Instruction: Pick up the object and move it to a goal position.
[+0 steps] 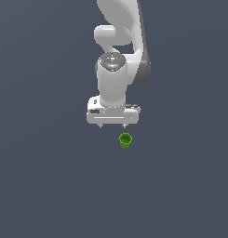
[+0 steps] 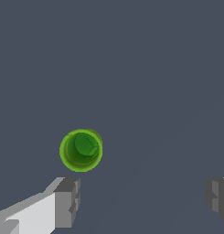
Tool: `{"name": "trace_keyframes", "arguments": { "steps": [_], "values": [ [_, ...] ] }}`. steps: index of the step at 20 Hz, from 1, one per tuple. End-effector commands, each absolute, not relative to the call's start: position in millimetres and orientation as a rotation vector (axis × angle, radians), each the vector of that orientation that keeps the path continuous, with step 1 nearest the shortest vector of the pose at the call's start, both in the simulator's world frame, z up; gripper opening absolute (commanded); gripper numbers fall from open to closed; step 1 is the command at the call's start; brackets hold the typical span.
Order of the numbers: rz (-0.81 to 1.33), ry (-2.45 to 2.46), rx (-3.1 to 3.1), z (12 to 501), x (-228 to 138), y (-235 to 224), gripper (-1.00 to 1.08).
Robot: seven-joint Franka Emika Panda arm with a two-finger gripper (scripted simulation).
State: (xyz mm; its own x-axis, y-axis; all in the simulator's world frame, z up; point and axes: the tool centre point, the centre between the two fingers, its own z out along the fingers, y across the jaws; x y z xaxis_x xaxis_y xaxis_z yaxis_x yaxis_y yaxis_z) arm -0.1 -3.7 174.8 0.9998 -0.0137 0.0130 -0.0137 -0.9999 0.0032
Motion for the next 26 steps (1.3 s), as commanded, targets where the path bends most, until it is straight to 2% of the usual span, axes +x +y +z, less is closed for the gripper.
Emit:
{"name": "trace_keyframes", "arguments": {
  "steps": [1,10,26],
  "values": [
    [0.020,-0.021,3.138,174.8,-0.1,-3.7,1.00],
    [-0.066,0.002,3.120,159.7,-12.9,0.0,1.00],
    [-0.057,-0.177,3.119,151.7,-10.5,8.6,1.00]
  ]
}}
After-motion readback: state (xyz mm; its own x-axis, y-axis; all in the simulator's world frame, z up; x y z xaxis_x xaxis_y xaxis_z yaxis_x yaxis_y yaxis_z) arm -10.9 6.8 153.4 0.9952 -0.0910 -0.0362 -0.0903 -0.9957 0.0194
